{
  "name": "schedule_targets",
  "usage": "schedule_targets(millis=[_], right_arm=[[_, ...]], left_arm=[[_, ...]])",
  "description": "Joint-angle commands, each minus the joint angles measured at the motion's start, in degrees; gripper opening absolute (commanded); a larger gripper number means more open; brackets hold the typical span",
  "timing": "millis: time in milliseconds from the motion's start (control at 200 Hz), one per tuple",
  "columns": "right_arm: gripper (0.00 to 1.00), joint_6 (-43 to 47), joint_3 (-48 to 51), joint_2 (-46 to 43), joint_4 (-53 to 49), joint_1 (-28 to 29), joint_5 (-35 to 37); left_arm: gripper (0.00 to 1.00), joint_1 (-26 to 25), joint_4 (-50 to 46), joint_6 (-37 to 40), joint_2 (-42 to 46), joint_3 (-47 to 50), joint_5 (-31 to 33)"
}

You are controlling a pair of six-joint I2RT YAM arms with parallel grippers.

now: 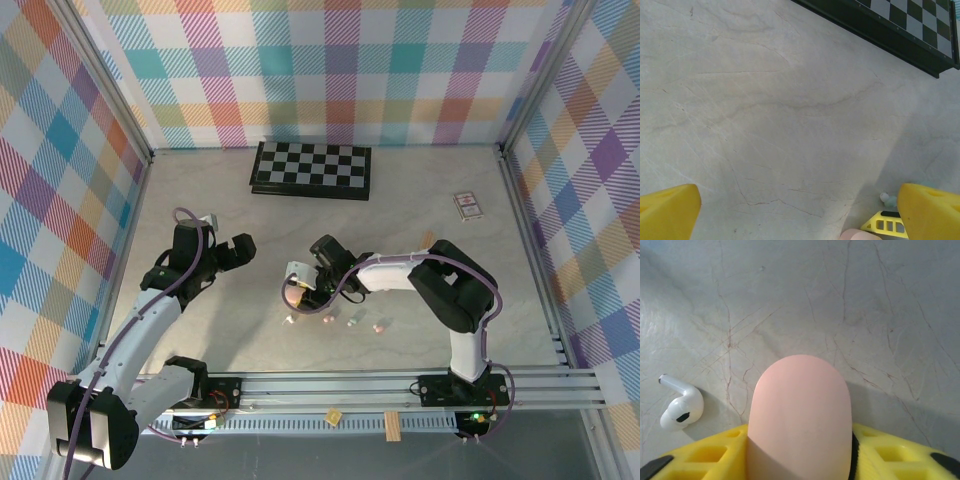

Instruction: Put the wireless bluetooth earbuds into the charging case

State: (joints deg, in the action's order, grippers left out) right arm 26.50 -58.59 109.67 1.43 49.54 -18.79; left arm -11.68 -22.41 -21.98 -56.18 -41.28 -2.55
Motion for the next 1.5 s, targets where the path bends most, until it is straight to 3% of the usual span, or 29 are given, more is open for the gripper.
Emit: schedule_targets(millis=[0,265,440,625,835,925,975,1100,1225,1345,1495], right_arm=[[0.39,1.03,0.13,-0.4,-3.44,-0.23,-0.9],[0.36,1.22,0.66,-2.87,-4.87,-0.53,-0.67],[0.31,-0.46,-1.23,-8.41,-12.24,-3.64,-5.11],[0.31,-1.05,0.4,-17.16,-14.15,-6.8,-5.53],[0.3,-1.01,-1.88,-26.79,-21.1,-9.8,-7.04],[0.3,-0.53,-3.58,-29.69,-24.64,-10.78,-8.33],[0.29,-0.04,-4.51,-31.12,-26.66,-11.09,-9.58],[0.28,1.42,-8.25,-33.56,-32.08,-11.49,-12.82],[0.27,3.0,-11.99,-34.85,-36.95,-11.61,-15.31],[0.27,4.04,-14.89,-35.57,-39.72,-11.83,-17.95],[0.27,4.84,-17.66,-35.36,-41.33,-11.83,-22.25]], left_arm=[[1.0,0.45,-0.37,0.74,-0.09,-0.27,-1.01],[1.0,0.39,0.34,1.22,-0.88,-1.21,-1.85],[1.0,-3.74,5.99,8.54,1.26,-1.48,-10.15],[1.0,-9.96,21.33,15.12,6.61,0.35,-12.74],[1.0,-12.11,30.85,27.85,8.82,2.56,-26.54],[1.0,-12.22,30.59,33.84,8.02,1.85,-33.27],[0.93,-12.22,29.36,36.15,6.44,0.43,-38.24],[0.91,-12.76,26.5,36.03,0.41,-4.26,-48.83],[0.92,-15.82,23.44,39.97,-1.42,-5.91,-51.43],[0.93,-16.79,28.41,38.83,-0.83,-4.06,-52.74],[0.83,-18.49,28.92,38.87,-1.95,-5.48,-54.03]])
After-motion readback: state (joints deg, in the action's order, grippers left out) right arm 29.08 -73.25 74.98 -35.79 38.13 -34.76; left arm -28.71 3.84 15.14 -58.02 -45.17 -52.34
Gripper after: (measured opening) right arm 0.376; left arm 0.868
